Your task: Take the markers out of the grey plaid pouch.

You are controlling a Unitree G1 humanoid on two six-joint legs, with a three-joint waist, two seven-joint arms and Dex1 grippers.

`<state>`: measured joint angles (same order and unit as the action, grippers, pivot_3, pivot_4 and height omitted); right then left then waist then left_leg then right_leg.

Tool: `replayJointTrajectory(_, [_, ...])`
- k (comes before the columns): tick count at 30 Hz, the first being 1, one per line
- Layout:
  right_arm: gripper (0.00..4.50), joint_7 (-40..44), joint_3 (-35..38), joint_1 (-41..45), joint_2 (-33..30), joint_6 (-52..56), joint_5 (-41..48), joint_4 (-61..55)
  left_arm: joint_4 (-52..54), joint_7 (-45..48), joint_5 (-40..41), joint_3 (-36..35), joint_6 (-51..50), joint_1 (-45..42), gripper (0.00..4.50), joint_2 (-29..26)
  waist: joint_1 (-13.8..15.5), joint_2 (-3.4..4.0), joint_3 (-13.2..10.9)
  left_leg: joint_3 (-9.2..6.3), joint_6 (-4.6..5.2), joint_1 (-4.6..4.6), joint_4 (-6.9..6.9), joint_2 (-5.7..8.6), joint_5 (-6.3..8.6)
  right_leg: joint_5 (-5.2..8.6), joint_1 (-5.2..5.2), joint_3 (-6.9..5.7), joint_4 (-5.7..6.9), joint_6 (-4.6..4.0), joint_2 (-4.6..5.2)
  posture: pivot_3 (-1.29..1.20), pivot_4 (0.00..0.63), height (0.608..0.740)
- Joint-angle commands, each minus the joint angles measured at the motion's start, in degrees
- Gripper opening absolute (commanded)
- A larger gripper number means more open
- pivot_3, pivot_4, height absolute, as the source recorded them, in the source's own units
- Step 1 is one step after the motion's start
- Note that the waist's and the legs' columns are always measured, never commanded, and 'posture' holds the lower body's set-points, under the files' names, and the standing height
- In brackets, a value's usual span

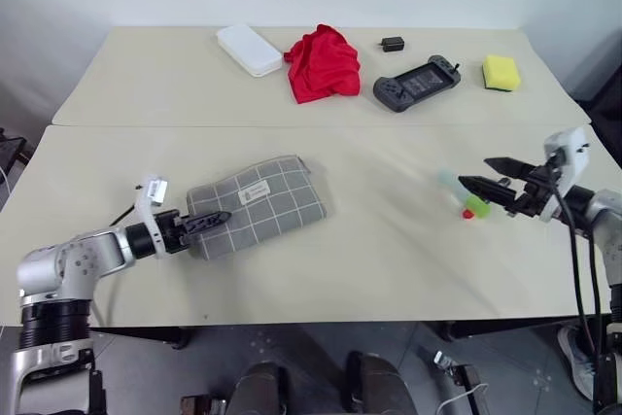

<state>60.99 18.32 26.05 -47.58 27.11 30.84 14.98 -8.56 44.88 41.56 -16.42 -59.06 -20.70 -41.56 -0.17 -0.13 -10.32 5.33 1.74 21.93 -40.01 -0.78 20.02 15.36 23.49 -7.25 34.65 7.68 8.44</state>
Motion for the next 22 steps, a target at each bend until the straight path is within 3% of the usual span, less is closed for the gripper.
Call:
replayJointTrajectory(1, [4.5, 4.31, 2.54, -2.36, -1.99, -5.02, 1.06, -5.44, -1.21, 6.46, -8.93, -0.06, 16.89, 4.92, 3.77, -6.78, -0.12, 0.0, 0.0, 0.0, -0.01, -0.01, 0.0, 0.0, 0.0, 0.0, 0.01, 0.02, 0.01, 0.0, 0.0, 0.0, 0.15, 0.74])
replayJointTrajectory(3, [4.5, 5.92, 2.56, -4.73, -1.14, -9.96, 0.07, -7.72, -1.67, 12.44, -12.33, -1.24, 30.31, 8.2, 4.3, -9.22, -0.19, 0.0, 0.0, 0.04, -0.13, -0.18, 0.11, 0.0, 0.08, 0.07, 0.03, 0.09, 0.04, -0.13, -0.05, 0.0, 0.15, 0.74])
replayJointTrajectory(7, [4.5, 13.17, 2.04, -9.82, 1.81, -31.4, -3.15, -10.19, -5.14, 20.23, -17.27, -3.97, 51.74, 14.01, 4.3, -11.42, -0.06, 0.01, 0.0, 0.24, -0.18, -0.42, 0.4, -0.04, 0.11, 0.09, 0.01, 0.26, -0.06, -0.16, -0.05, 0.0, 0.15, 0.74])
replayJointTrajectory(11, [4.5, 17.44, 0.25, -18.92, 1.08, -30.35, -2.69, -12.37, -4.58, 23.36, -21.18, -8.29, 65.46, 22.44, 4.3, -13.26, 0.1, 0.0, -0.01, 0.23, -0.12, -0.43, 0.46, -0.2, 0.15, 0.09, 0.01, 0.25, -0.09, -0.16, 0.03, 0.0, 0.15, 0.74])
replayJointTrajectory(17, [4.5, 20.73, -1.63, -20.92, 1.5, -38.02, -4.37, -10.63, 0.11, 24.89, -17.88, -15.86, 67.71, 31.89, 4.3, -12.21, -0.15, 0.03, -0.03, 0.48, 0.13, -0.58, 0.38, -0.26, 0.3, 0.06, -0.03, 0.33, -0.09, -0.12, 0.15, 0.0, 0.15, 0.74])
replayJointTrajectory(22, [4.5, 17.9, -2.3, -19.34, 4.19, -41.55, -5.42, -7.27, 0.76, 18.2, -21.48, -12.38, 72.28, 29.03, 4.3, -6.88, 0.17, 0.1, -0.05, 0.53, 0.13, -0.73, 0.39, -0.31, 0.37, 0.07, -0.1, 0.41, -0.01, -0.12, 0.15, 0.0, 0.15, 0.74])
